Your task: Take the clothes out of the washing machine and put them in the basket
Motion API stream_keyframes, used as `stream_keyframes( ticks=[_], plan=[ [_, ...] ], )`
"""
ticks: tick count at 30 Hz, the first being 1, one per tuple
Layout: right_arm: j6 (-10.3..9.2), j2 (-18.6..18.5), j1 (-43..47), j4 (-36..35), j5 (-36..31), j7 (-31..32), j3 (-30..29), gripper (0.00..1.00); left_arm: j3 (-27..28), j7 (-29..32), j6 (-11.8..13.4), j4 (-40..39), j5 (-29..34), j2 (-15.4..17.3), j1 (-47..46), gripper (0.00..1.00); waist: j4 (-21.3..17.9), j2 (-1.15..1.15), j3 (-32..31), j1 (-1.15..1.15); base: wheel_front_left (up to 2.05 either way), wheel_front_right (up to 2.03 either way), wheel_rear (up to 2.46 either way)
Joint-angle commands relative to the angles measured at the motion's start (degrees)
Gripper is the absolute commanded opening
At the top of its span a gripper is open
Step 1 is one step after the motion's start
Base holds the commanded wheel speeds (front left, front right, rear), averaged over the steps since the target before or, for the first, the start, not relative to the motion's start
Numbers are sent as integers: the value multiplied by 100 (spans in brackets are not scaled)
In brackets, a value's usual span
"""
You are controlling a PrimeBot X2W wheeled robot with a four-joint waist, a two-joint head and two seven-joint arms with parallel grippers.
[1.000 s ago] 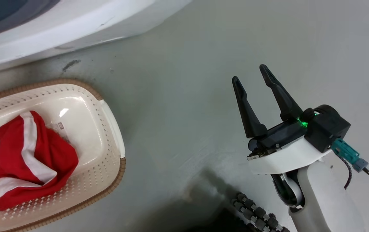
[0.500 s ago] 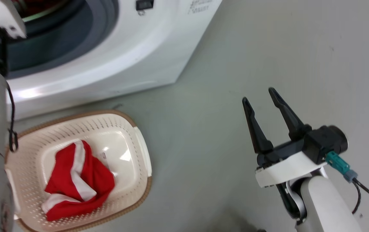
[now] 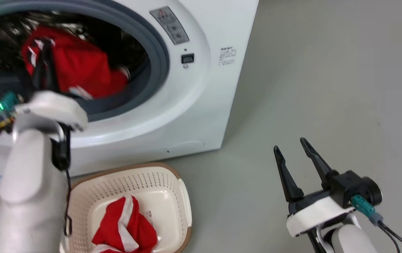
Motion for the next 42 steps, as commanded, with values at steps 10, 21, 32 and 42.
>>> stream_keyframes(
  ticks=[10,21,32,42],
  plan=[
    [-4,-4,564,38,-134,8,-212,100,35,-15,74,-2399,101,-535,2396,0,488,0,-928,1,0,0,0],
    [-4,-4,736,-281,-296,212,-396,100,-273,277,298,-4221,35,-899,4361,0,859,0,-880,1,0,0,0],
    [-4,-4,166,-497,-298,195,-310,100,-649,102,-8,-2305,-270,-1132,3831,0,804,0,366,1,0,0,0],
    [-4,-6,-521,-401,-165,46,-176,100,-802,-10,-293,180,-226,-1199,2146,0,493,0,1660,1,0,0,0]
  ],
)
